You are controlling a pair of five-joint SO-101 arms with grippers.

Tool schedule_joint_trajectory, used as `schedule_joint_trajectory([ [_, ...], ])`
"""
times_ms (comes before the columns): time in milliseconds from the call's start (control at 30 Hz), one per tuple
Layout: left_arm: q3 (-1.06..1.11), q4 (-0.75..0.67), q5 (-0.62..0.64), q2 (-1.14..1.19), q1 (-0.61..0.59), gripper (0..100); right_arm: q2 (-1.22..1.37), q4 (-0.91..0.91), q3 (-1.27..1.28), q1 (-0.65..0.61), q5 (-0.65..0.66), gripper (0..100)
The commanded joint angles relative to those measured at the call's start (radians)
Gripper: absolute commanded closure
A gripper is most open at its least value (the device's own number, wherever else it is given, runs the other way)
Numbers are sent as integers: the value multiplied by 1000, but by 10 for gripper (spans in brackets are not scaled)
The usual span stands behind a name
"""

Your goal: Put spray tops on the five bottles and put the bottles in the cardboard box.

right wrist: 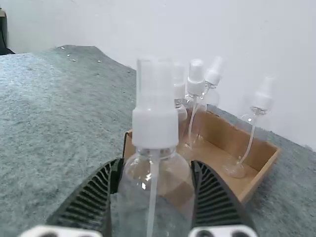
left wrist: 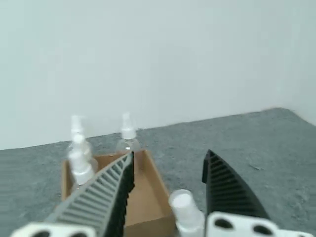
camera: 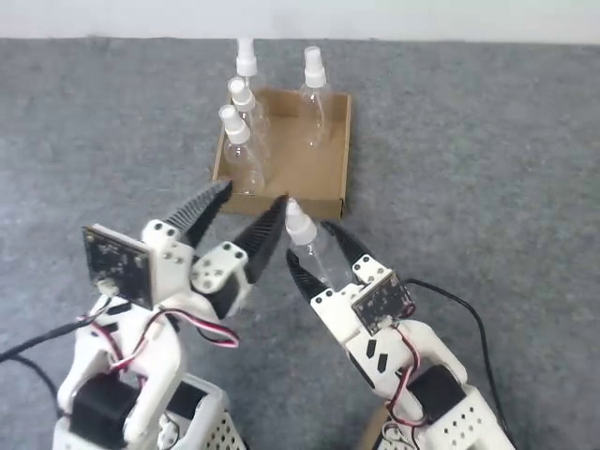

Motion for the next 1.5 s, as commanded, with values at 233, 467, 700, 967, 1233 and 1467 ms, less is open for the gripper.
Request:
schedule_joint_trajectory([
  [233,12,106,-6,-3,-169,790,-18,1,5,38,2,965],
  [467,177,17,-6,-3,-169,790,-18,-44,-5,140,2,965],
  [700,232,5,-6,-3,-170,790,-18,-99,-6,217,-15,965],
  [967,305,-48,-6,-3,-163,790,-18,-97,-66,220,-74,965],
  [1233,320,-57,-5,-3,-161,790,-15,-87,-164,220,-74,970],
  [1467,320,-54,-5,-3,-161,788,-13,-85,-247,217,-71,992],
])
